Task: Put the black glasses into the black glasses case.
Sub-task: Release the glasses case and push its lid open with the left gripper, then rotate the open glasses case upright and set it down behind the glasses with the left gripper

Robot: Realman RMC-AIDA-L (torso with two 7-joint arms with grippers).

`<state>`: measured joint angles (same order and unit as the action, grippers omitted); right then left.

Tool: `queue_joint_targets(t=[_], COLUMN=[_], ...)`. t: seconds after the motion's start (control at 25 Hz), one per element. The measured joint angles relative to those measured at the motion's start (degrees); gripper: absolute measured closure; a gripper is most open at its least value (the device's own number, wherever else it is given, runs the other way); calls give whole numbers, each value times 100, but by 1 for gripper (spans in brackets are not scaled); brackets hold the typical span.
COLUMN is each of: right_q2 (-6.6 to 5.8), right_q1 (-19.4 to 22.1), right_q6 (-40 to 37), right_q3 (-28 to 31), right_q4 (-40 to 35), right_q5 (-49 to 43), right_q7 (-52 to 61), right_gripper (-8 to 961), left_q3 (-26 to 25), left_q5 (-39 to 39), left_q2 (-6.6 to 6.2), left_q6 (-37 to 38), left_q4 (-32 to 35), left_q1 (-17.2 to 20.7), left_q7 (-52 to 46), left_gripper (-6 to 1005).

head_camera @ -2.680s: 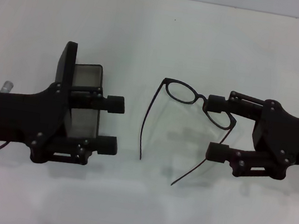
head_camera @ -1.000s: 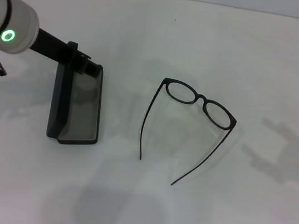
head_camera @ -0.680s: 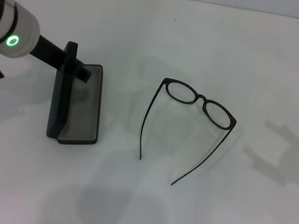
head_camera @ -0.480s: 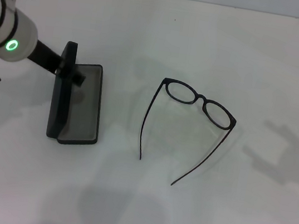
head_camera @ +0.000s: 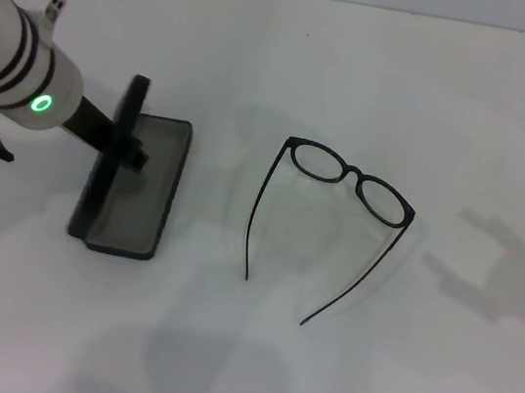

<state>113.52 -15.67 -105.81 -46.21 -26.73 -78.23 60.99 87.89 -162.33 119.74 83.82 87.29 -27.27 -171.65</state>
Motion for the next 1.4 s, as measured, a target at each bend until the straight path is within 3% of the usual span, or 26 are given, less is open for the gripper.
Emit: queue_joint_targets(t=[0.32, 0.52, 0.76, 1.12, 1.28, 1.4], right_q2=[14, 19, 21, 21, 21, 21], right_q1=[33, 40, 59, 70, 75, 99], right_q6=[-2, -6, -19, -63, -71, -71], right_q3=[8, 8, 13, 16, 16, 16], right_q4=[0, 0, 4, 11, 76, 119], right_q5=[0, 11, 27, 45, 45, 46], right_q7=[0, 0, 0, 0, 0, 0], right_gripper=[98, 99, 100, 102, 103, 103], left_q3=[95, 116, 114, 115, 261, 649], left_q5=[-9, -7, -9, -9, -11, -4], left_q2=[-21, -21, -14, -7, 9, 8], left_q6=[-8, -29, -150, -496, -1022, -1746], left_q4=[24, 56, 293, 533, 566, 500], left_q1=[-38, -32, 31, -96, -159, -172], left_q7=[48, 154, 332, 1123, 1934, 2627], left_gripper=[554, 712, 804, 801, 800, 799])
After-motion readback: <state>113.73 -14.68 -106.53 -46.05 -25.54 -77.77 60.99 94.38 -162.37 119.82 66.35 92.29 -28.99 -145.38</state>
